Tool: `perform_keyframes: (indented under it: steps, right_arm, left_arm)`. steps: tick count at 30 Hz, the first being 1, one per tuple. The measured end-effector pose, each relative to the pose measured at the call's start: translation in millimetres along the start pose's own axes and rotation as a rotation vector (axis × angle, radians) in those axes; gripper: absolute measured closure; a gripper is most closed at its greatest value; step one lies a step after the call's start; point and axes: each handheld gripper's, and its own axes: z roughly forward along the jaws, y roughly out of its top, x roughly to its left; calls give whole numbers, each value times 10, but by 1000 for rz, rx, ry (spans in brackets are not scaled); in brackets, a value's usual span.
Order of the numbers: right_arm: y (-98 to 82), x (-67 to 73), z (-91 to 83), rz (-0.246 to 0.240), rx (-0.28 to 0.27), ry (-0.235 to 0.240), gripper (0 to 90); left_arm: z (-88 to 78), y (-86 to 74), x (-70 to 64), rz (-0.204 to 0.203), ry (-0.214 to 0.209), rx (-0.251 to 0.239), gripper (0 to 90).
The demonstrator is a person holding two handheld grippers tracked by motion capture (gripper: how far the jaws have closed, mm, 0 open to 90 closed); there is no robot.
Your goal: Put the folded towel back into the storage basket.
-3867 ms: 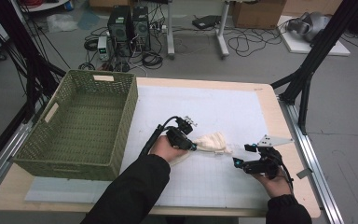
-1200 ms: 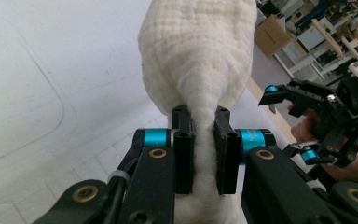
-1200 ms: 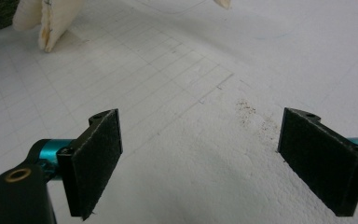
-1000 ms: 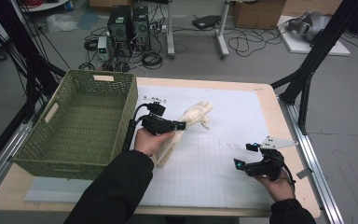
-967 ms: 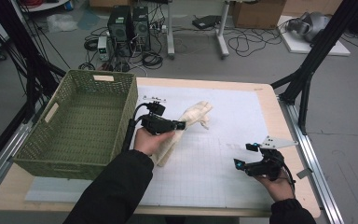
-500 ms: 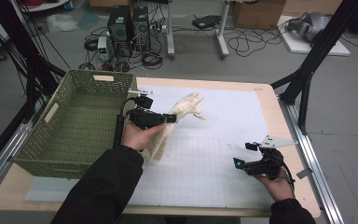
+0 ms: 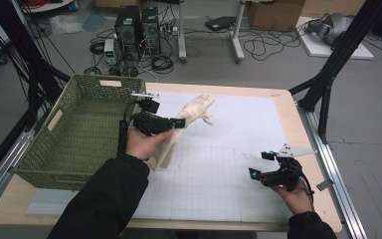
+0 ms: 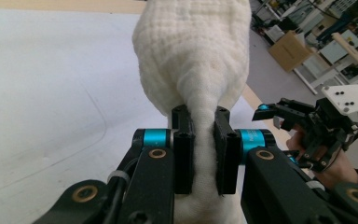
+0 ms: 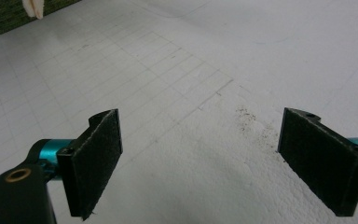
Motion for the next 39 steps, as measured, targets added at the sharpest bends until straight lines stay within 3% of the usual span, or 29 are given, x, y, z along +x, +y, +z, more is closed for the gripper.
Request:
perform_keyframes:
  steps: [11, 23, 34, 39]
  right_arm:
    - [2, -1, 6, -1, 0, 0, 130]
    - [11, 3, 40, -1, 8, 2, 129]
    - [11, 3, 43, -4, 11, 1, 130]
    - [10, 2, 54, -7, 14, 1, 130]
  left_arm:
    - [-215, 84, 35, -24, 15, -22, 808]
    - [-646, 137, 246, -97, 25, -93, 807]
    - [-984, 198, 382, -159, -28, -184, 808]
    - [-1144, 226, 456, -172, -10, -207, 807]
